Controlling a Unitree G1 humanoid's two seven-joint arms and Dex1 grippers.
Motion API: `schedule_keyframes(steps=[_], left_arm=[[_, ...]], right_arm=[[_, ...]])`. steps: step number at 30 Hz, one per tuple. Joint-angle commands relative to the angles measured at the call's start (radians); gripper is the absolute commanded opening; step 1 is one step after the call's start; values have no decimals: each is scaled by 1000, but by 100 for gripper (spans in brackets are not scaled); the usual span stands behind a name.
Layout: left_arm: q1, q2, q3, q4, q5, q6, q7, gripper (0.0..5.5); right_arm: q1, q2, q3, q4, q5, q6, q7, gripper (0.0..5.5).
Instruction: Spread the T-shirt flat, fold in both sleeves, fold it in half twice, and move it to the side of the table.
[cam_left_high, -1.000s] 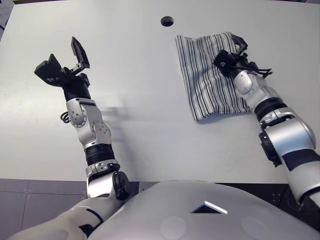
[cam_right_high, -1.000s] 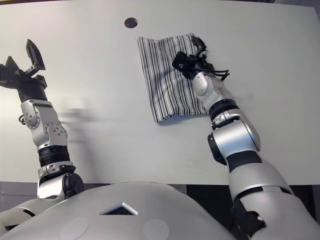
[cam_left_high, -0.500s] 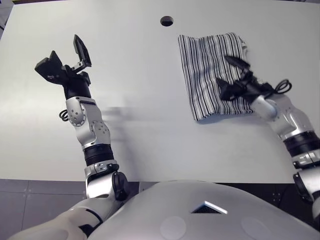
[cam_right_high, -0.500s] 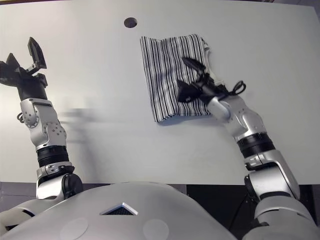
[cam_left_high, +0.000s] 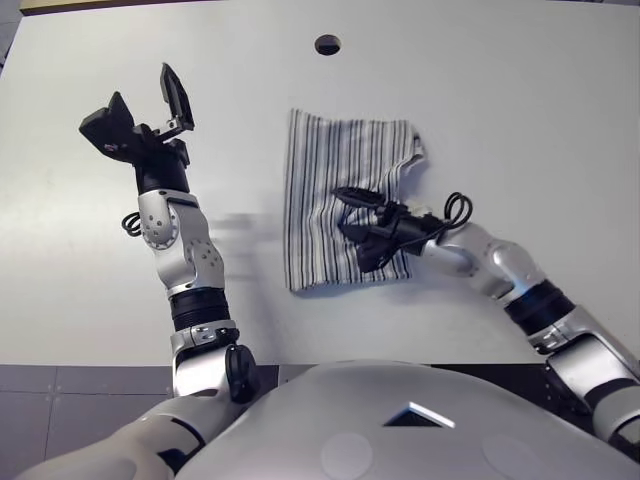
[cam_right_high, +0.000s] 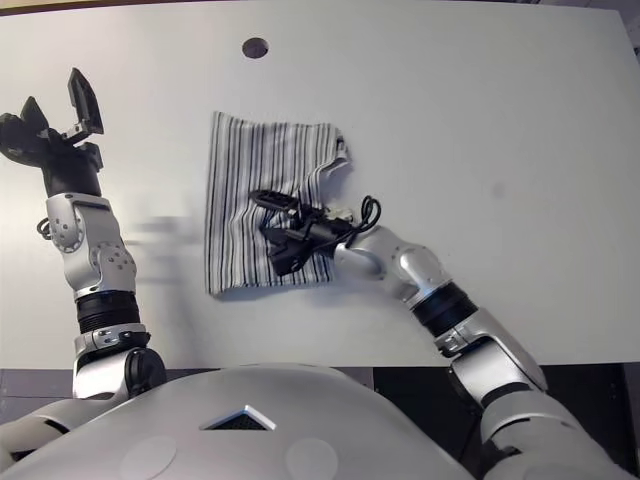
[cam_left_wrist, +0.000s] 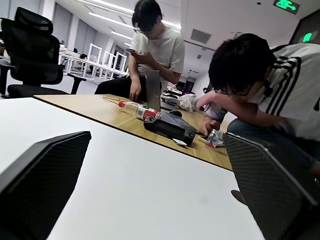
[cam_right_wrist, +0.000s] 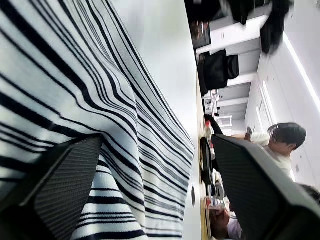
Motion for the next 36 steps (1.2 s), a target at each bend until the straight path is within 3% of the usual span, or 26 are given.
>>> schedule_keyframes(steps=[1,7,11,15,18,21,26,36], left_arm=[[29,38,-13,-31,31,10,-32,489],[156,144,17,-168,95,-52,-97,489],[258,319,34,-190,356,-230,-118,489],[321,440,37,-180,471,-345,-153,489],[334,492,-32,-154,580,-422,-173,489],[415,567,-136,-157,753,-528,-210,489],[537,636,-308,-256,892,-575,-314,489],[379,625,-580,-206,987,-565,-386,489]], right_arm=[[1,12,-26,32,-42,62,-14,401],[27,-69,-126,-31,0,60,-30,401],[98,-115,-226,-305,185,1,23,401],[114,-160,-372,-497,330,54,108,401],[67,-159,-427,-484,355,76,124,401],[12,-257,-481,-316,286,15,110,401],[-64,-409,-367,101,87,-247,50,401],[-249,-365,-134,529,-108,-478,17,401]])
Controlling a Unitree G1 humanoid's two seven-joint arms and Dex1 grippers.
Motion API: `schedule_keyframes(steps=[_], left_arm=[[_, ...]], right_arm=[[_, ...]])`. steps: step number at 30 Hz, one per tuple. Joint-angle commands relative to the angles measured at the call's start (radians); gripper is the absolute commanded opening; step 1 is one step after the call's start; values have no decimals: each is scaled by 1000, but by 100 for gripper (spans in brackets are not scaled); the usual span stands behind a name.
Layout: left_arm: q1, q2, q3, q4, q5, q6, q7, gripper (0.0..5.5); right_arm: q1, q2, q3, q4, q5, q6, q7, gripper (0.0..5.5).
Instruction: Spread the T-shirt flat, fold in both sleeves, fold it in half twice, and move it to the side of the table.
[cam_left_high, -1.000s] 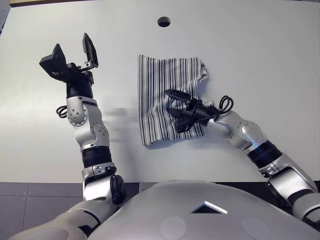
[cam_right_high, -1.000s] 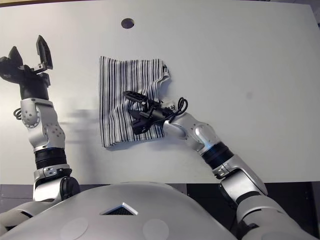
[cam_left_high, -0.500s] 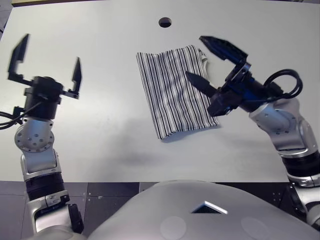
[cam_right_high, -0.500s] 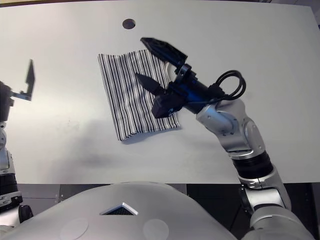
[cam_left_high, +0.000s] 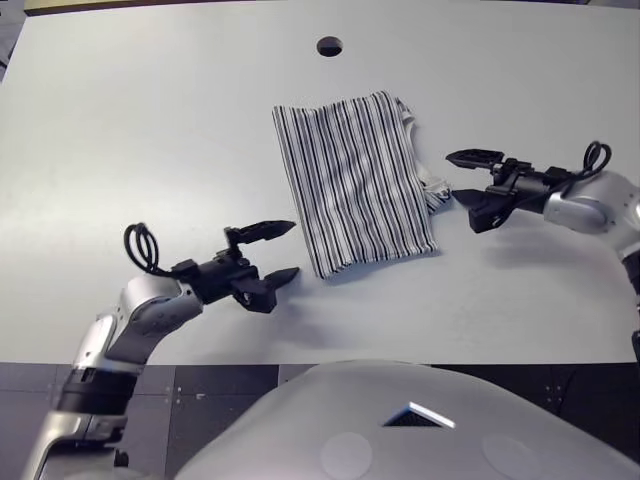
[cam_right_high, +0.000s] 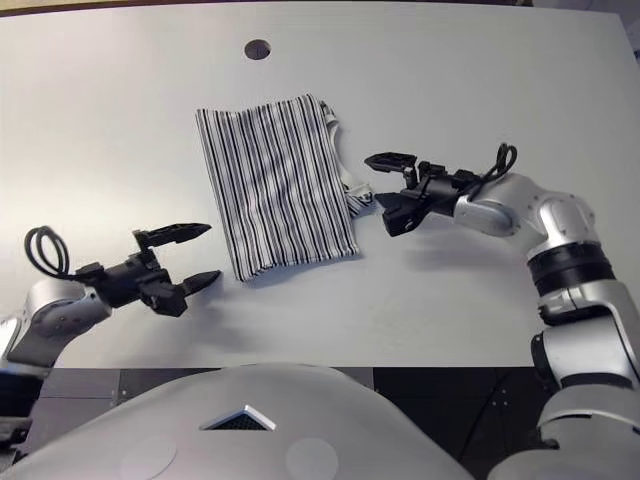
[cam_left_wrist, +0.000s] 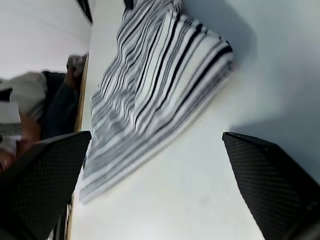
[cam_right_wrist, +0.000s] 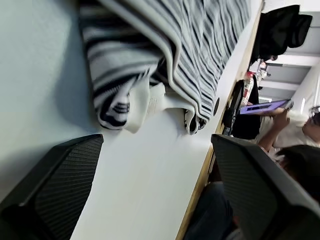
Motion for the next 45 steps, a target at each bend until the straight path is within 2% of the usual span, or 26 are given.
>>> schedule_keyframes(steps=[1,8,12,16,25,28,31,45], left_arm=[[-42,-12,-108,73,80,7,-32,489],[-127,5,-193,169,93,-23,-12,489],[-144,8,-223,200,99,-31,4,489],[-167,2,-252,235,104,-42,23,416],[-186,13,-290,281,111,-55,62,265],[-196,4,-298,295,113,-53,76,222],[-205,-1,-305,307,114,-50,96,165],[-219,-1,-327,350,134,-68,164,23]], right_arm=[[-12,10,78,68,-53,-57,22,401],[71,-28,102,-134,109,-126,171,401],[43,8,104,-111,116,-110,193,401],[10,60,118,-29,61,-98,143,401],[10,65,135,-6,70,-130,128,401],[15,66,142,-19,86,-155,138,359],[16,64,142,-21,92,-165,138,294],[16,81,94,33,73,-113,38,30]])
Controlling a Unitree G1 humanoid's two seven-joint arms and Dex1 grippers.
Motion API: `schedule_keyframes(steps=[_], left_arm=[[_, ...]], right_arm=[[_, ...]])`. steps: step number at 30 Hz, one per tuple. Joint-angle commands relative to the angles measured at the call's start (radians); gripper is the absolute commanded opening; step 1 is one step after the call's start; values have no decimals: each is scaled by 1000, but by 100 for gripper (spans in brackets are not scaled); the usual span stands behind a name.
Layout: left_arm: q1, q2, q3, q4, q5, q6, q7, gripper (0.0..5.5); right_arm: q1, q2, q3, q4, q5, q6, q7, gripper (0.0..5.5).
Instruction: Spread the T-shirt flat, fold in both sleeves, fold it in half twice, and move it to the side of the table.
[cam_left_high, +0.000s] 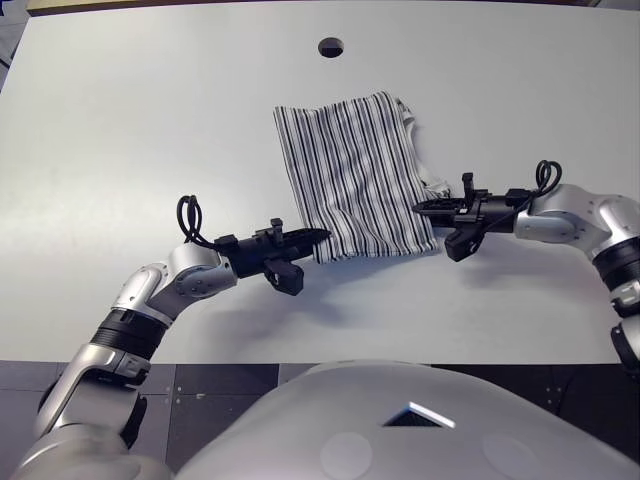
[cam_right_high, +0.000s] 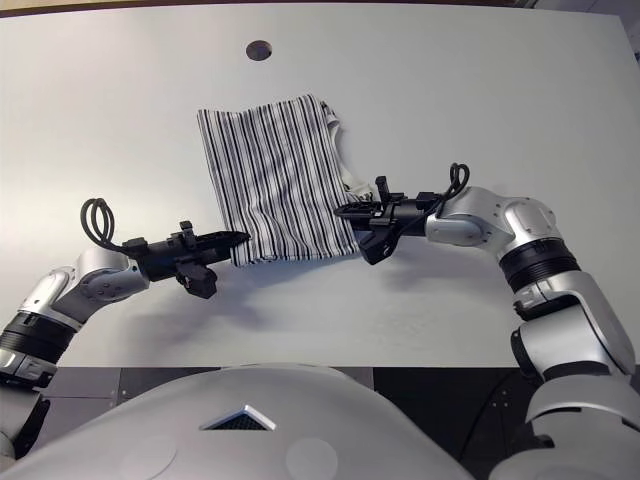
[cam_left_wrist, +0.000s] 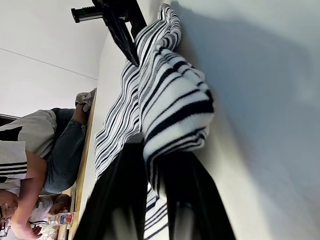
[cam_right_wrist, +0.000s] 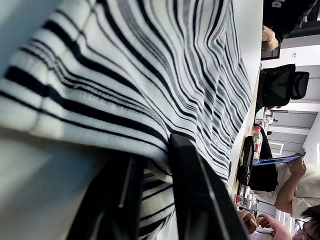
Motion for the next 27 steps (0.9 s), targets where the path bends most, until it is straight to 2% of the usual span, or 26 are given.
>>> schedule_keyframes(steps=[1,6,11,14,17,22,27], left_arm=[[56,7,-59,86,101,36,-24,13],[52,4,-61,102,103,31,-1,11],[93,28,-38,79,44,15,9,11],[200,75,-9,-28,-56,16,-13,11],[273,102,24,-119,-230,43,-38,11],[235,45,117,-120,-594,132,-104,11],[79,-95,165,-47,-687,255,-130,11]], right_arm=[[-1,12,-11,20,-34,25,-30,13],[38,18,-25,-18,23,11,-31,11],[158,-33,-45,-165,195,5,56,11],[284,-100,-80,-357,358,74,135,11],[339,-116,-137,-460,416,161,169,11],[318,-46,-207,-466,443,279,180,11],[203,96,-211,-333,367,364,125,11]])
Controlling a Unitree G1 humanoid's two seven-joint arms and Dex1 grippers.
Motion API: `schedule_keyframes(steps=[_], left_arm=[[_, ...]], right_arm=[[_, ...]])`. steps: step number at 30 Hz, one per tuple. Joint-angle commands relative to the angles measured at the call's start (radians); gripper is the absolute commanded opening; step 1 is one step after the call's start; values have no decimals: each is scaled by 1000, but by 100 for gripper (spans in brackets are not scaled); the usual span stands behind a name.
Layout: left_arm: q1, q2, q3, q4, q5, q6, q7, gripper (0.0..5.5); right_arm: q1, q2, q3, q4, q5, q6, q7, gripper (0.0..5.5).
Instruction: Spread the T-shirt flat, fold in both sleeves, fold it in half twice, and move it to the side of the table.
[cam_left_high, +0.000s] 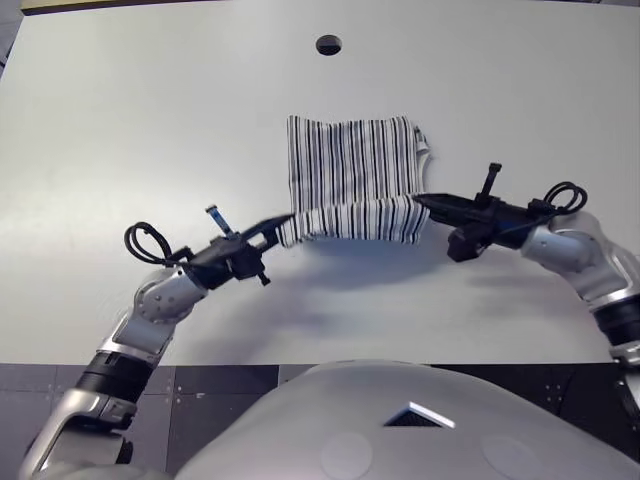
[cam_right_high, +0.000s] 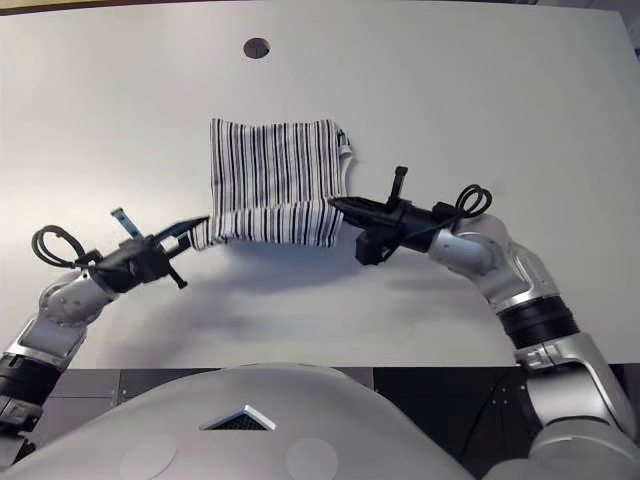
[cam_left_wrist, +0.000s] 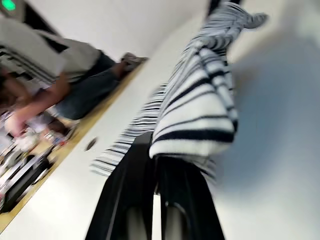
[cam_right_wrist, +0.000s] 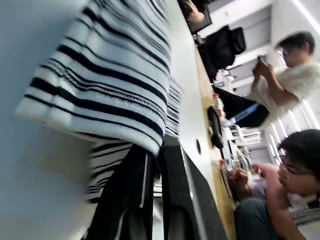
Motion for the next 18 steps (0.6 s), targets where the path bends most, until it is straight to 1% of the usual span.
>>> schedule_keyframes(steps=[1,7,10,13,14,15,18], left_arm=[[-122,-100,35,70,-28,91,-17,11],[-265,-208,41,240,83,157,5,11],[-334,-253,34,331,149,172,33,11],[-414,-300,25,470,228,177,86,11],[-431,-310,27,509,240,174,93,34],[-444,-317,33,539,248,173,102,45],[-482,-333,51,623,260,166,130,92]], right_arm=[[-103,94,-17,117,-58,64,-45,11],[-223,198,-21,285,-105,94,-115,11],[-264,227,-19,356,-136,112,-156,11],[-299,251,-16,435,-161,131,-198,11],[-310,256,-12,459,-172,132,-212,10],[-326,264,-9,488,-186,136,-232,40],[-372,294,5,581,-214,141,-275,91]])
